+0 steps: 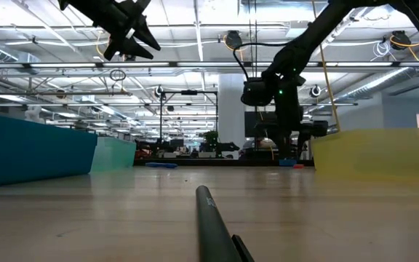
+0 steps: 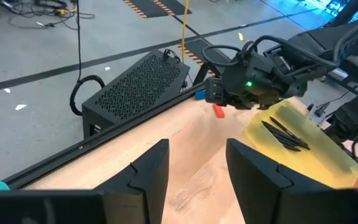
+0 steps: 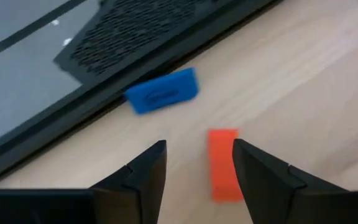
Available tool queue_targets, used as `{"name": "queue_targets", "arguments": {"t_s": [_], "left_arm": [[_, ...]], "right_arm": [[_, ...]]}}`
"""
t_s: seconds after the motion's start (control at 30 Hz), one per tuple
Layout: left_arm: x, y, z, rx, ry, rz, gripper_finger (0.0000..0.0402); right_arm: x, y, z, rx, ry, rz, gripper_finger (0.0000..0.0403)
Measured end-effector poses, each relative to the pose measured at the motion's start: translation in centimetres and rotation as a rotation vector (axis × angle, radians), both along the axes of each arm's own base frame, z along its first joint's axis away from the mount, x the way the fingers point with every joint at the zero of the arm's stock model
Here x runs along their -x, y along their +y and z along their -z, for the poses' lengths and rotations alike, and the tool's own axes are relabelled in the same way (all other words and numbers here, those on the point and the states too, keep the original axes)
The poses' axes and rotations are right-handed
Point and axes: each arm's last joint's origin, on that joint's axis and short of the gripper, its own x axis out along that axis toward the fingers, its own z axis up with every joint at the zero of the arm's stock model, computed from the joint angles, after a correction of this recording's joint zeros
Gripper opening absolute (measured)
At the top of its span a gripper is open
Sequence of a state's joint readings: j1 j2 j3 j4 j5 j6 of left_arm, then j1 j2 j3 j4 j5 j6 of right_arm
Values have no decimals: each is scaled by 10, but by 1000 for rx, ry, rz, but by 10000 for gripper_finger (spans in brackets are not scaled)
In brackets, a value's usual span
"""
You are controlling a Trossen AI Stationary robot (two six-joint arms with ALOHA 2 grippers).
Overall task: Sort crayons/erasers/pens/pencils in bins
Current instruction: Put the orange eraser into the light blue bin
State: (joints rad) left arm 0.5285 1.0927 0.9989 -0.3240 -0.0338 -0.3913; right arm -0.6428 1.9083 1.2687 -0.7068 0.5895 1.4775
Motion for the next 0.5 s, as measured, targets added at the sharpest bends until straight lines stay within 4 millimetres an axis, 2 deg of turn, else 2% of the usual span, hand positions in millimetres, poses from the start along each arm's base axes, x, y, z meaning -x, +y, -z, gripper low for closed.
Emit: {"name": "queue_targets", "arguments": {"t_s": [0.17,0.33,0.5], "left_arm": [[0,0,0,-15,8,-7,161],[0,1,-1,-22,-3,-7,161],[0,1,-2,-35,1,-1,161]], "right_arm": [[13,-11,1,-35,5,53,175],[26,-23,4,-212,-65,2,175],[35,-28,4,-301,-100,7,175]]}}
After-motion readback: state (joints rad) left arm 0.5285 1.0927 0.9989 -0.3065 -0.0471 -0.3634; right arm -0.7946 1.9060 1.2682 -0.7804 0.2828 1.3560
